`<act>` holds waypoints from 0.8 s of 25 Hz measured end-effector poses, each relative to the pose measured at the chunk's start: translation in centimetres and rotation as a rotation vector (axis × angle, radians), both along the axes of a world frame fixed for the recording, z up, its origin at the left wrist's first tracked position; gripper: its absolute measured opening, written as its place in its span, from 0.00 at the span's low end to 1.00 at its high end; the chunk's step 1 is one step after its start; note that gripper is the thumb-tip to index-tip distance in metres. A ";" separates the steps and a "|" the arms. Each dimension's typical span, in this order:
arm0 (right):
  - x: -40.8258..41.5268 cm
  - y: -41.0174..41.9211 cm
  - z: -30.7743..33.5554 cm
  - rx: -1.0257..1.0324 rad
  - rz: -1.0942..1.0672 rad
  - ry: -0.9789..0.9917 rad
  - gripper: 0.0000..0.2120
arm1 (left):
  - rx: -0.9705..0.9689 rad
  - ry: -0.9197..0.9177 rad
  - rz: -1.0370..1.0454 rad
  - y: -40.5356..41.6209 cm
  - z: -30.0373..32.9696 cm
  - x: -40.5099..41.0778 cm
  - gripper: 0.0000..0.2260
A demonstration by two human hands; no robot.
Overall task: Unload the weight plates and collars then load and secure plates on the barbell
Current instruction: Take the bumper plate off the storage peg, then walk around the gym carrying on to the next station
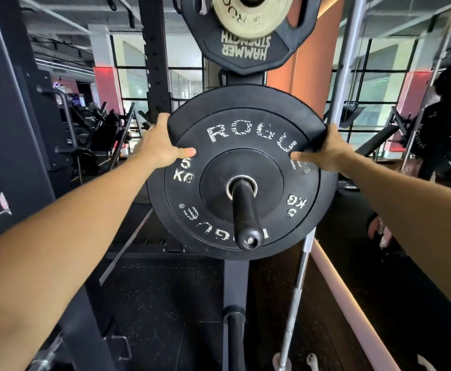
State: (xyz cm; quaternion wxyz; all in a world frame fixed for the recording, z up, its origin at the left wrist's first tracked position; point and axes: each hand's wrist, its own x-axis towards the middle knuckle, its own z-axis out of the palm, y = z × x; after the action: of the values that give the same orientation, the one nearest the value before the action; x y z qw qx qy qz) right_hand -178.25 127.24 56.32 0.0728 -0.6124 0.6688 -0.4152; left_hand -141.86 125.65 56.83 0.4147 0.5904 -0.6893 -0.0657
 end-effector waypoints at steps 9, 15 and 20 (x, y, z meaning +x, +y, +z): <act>0.8 11.5 -5.2 0.184 0.041 0.126 0.37 | 0.247 -0.136 -0.049 10.2 -4.5 -0.1 0.37; 2.7 22.8 -17.2 0.482 0.110 0.213 0.32 | 0.518 -0.136 -0.179 23.4 -17.3 -0.3 0.26; 5.9 34.4 -32.0 0.887 0.187 0.192 0.33 | 0.992 -0.132 -0.179 37.0 -33.7 3.0 0.29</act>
State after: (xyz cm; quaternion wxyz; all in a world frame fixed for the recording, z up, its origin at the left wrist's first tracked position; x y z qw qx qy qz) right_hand -172.33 161.65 24.32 0.3025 -0.6156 0.7274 -0.0219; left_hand -138.86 162.65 23.11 0.0325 0.6577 -0.6477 -0.3832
